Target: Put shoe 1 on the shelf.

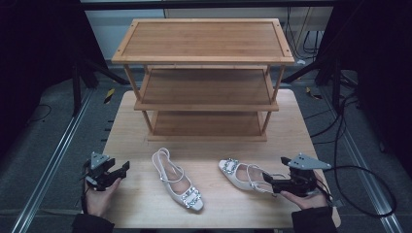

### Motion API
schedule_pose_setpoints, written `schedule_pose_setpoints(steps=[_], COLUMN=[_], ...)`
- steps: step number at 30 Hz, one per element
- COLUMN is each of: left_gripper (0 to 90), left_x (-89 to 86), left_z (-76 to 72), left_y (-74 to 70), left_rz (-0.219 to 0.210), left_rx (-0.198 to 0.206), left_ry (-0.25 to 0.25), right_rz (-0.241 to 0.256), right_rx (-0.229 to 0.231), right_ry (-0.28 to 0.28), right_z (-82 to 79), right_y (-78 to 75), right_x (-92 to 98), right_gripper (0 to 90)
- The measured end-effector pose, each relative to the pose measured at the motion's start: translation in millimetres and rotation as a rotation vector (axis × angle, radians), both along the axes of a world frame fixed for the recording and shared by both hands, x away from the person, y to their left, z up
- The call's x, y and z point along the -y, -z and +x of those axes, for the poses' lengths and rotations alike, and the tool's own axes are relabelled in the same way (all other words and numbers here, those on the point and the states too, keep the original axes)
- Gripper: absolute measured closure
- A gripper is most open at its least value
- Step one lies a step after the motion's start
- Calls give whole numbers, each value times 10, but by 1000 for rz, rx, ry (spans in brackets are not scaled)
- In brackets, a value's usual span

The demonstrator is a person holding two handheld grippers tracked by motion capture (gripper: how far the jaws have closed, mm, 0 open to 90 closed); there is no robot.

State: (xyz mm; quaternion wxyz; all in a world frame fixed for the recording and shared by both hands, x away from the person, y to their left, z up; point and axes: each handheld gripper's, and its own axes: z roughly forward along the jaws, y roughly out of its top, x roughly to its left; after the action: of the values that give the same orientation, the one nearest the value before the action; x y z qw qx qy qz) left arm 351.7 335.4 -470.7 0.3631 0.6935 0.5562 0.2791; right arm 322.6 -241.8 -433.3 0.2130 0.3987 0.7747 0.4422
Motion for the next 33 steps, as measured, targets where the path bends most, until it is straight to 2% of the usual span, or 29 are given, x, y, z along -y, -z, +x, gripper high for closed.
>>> schedule_pose_setpoints(steps=[4,8,15,16,24,27,33], left_gripper=[380,380,378,378,378,379,379], left_x=[6,1,-1,6,6,13,25], left_z=[7,5,-7,-5,10,15,25], left_y=[1,3,-8,-8,5,7,13], left_rz=[8,3,11,14,21,25,31], left_rx=[-4,-4,-1,-1,-9,-10,-15], left_ry=[7,6,0,2,5,7,13], right_rz=[-2,36,-18,-44,-96,-108,-111], right_rx=[-24,-47,-77,-98,-143,-151,-154], right_ry=[-10,-73,-125,-137,-189,-206,-230], right_z=[-42,-64,-76,-63,3,37,76], right_y=[74,101,211,277,465,519,548], right_x=[103,135,56,28,-68,-83,-59], right_gripper=[91,74,67,68,101,159,195])
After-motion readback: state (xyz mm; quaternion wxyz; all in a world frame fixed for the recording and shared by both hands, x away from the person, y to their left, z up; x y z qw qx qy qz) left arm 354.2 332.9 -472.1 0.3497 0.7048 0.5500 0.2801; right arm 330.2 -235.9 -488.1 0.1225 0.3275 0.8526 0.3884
